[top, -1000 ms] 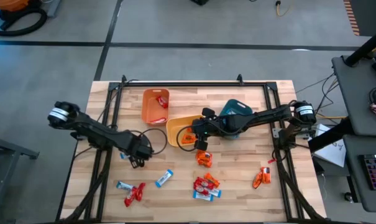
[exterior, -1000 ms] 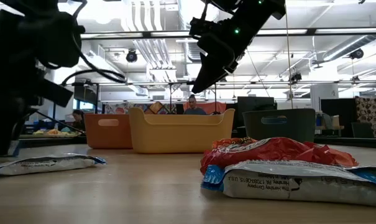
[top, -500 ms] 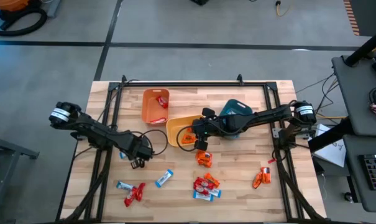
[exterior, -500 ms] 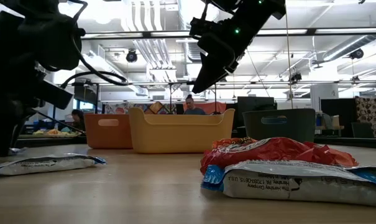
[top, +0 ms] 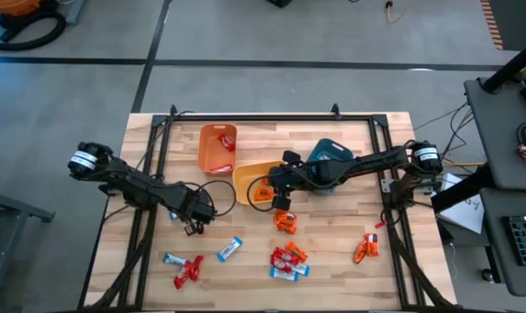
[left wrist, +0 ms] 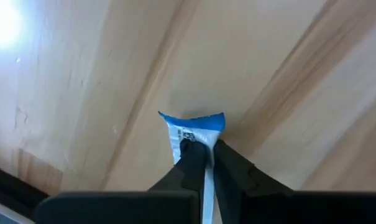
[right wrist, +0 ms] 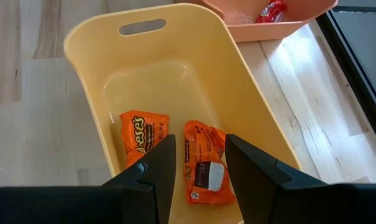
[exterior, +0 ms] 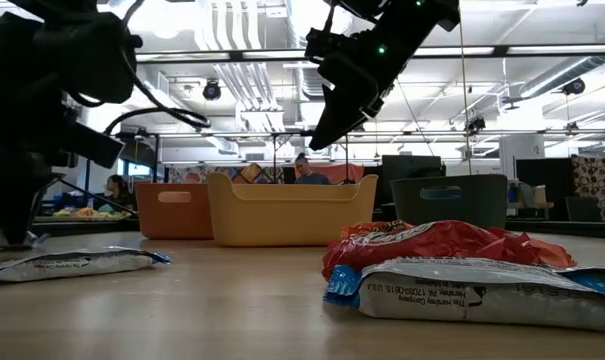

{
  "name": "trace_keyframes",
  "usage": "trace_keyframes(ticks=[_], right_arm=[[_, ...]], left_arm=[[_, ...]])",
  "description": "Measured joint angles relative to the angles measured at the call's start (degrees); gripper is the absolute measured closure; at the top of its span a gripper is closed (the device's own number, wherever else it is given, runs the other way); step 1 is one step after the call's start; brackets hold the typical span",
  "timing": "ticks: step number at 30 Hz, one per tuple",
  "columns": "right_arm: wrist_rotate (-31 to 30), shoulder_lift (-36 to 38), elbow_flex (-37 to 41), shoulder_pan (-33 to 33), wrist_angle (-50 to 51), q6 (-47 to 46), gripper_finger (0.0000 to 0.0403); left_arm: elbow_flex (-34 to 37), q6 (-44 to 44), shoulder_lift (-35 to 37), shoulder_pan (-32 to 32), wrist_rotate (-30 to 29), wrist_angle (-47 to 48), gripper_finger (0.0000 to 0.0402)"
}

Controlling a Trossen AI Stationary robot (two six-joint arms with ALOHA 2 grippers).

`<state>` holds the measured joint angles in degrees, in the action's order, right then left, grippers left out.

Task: Sort candy
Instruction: Put the white chocolate into the blue bin

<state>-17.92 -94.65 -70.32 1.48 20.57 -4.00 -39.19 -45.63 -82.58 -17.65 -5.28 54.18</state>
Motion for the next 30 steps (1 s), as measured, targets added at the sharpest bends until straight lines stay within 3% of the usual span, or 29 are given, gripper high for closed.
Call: trace_keyframes(ticks=[9, 13, 16, 23, 30], right_arm=[[2.76, 0.15, 0.00, 0.54, 0.14, 1.58, 0.0271], [4.94, 0.24, 0.00, 2.20, -0.39, 3.22, 0.0271], [6.10, 0.24, 0.26, 3.92, -2.08, 5.75, 0.0271], [18.49, 0.24, 2.96, 5.79, -14.70, 8.52, 0.0271], [19.50, 0.26, 7.88, 5.77, -33.72, 8.69, 0.0271]], left_arm=[[-4.05, 4.08, 5.97, -0.11, -0.10, 0.28, 0.0401], [-6.92, 7.22, 12.09, -0.56, -4.64, -2.33, 0.0401], [-8.43, 11.54, 17.28, -0.76, -7.57, -8.46, 0.0401], [-6.85, 26.48, 26.40, -0.79, -7.88, -30.14, 0.0401], [-1.31, 37.23, 27.47, -0.74, -7.41, -49.54, 0.0401]])
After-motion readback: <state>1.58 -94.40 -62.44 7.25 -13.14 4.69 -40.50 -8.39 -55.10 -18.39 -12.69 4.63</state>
